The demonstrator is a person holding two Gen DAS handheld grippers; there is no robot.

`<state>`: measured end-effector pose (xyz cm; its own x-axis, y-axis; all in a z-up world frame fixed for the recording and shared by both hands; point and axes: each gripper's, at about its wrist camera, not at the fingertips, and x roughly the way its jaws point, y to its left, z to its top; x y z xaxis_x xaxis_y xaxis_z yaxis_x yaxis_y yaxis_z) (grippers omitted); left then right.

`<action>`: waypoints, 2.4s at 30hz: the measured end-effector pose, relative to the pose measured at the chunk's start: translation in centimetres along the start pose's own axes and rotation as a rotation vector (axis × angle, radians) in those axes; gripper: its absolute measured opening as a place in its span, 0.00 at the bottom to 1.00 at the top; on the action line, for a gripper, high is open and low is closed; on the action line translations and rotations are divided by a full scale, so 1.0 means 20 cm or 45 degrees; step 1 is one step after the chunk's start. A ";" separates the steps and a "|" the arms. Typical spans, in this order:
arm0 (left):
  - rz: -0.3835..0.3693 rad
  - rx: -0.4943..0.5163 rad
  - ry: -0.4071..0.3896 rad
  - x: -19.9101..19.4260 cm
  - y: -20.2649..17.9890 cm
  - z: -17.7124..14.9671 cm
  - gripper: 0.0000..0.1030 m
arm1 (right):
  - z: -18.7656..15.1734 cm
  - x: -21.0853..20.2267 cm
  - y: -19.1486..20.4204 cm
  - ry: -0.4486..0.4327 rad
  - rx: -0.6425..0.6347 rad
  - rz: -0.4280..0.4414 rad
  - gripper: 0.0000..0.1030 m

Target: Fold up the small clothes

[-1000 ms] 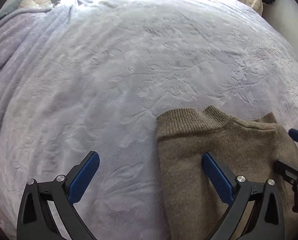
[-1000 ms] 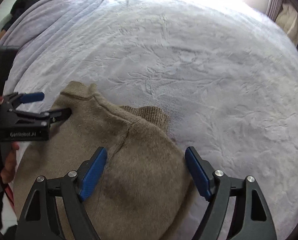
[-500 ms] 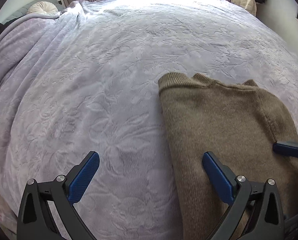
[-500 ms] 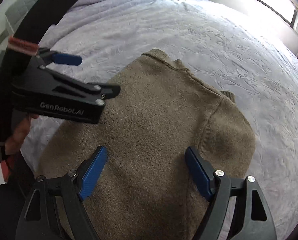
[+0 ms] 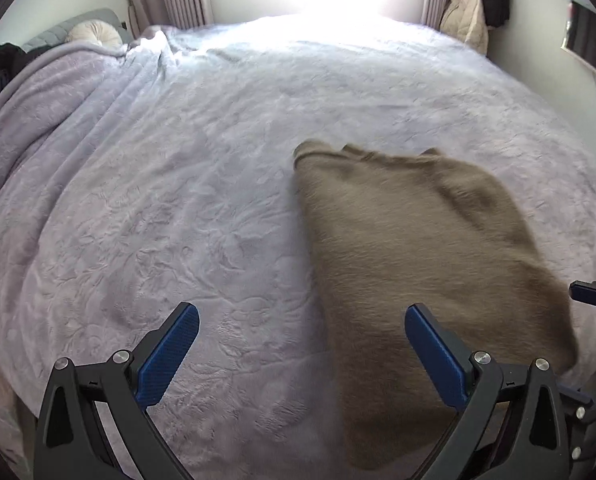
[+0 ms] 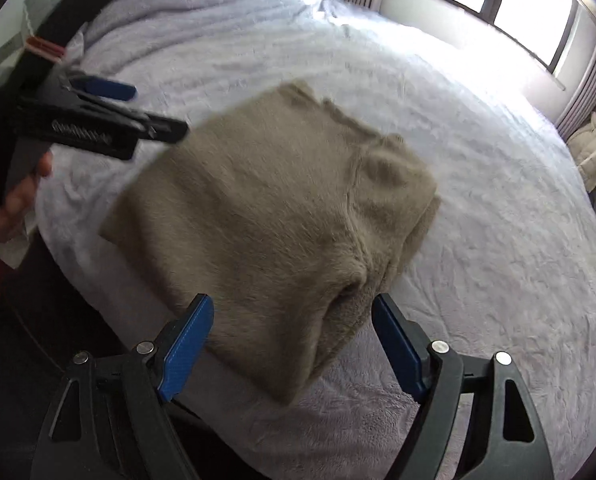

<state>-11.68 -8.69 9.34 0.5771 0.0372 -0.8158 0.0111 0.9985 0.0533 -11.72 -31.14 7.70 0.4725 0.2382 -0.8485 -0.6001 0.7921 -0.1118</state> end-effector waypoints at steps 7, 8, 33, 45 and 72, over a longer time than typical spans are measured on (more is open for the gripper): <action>-0.009 0.010 0.050 0.06 -0.11 -0.04 1.00 | 0.04 0.00 0.11 -0.093 0.006 0.084 0.81; 0.025 0.022 0.079 0.11 -0.14 -0.05 1.00 | 0.02 0.05 0.10 -0.061 0.025 0.090 0.81; 0.063 -0.094 -0.084 -0.11 -0.18 0.12 1.00 | 0.21 0.11 -0.10 0.072 0.405 -0.122 0.82; 0.080 -0.159 -0.062 -0.02 -0.18 0.07 1.00 | 0.18 0.18 -0.12 0.134 0.452 -0.171 0.82; 0.045 -0.145 -0.015 -0.04 -0.21 0.08 1.00 | 0.19 0.20 -0.12 0.142 0.434 -0.194 0.82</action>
<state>-10.93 -13.01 10.59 0.5850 0.0729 -0.8077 -0.1019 0.9947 0.0160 -5.94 -29.98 6.64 0.4551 0.0559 -0.8887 -0.2711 0.9593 -0.0785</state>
